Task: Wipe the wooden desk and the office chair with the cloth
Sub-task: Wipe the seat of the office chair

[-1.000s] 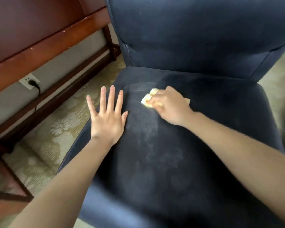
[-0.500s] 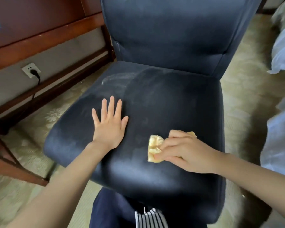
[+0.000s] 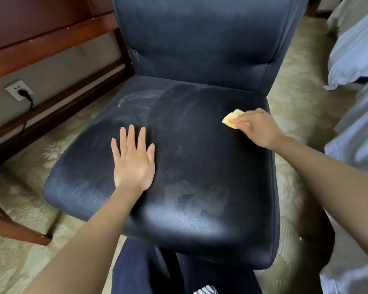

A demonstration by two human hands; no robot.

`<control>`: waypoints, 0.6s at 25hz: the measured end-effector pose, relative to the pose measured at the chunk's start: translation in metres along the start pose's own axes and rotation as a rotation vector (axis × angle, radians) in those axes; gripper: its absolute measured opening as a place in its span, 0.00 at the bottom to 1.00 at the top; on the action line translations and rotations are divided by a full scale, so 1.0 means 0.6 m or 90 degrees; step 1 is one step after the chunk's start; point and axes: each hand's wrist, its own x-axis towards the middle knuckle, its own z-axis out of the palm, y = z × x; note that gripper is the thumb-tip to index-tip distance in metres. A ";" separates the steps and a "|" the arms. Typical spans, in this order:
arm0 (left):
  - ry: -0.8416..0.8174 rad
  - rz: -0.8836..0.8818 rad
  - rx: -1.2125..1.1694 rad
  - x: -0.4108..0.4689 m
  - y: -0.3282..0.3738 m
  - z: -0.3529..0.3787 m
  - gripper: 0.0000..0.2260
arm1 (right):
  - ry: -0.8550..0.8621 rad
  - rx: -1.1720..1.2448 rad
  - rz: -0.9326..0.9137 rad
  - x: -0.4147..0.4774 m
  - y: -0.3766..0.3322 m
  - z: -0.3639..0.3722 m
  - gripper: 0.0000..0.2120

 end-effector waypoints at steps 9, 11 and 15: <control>0.034 -0.002 0.013 0.002 0.001 0.008 0.27 | 0.081 0.015 0.227 0.114 -0.042 0.040 0.18; 0.034 -0.001 0.026 -0.001 0.002 0.007 0.27 | 0.065 0.000 0.160 0.108 -0.062 0.049 0.17; 0.040 -0.019 0.039 -0.002 0.000 0.008 0.26 | 0.011 -0.064 -0.060 0.090 -0.123 0.064 0.17</control>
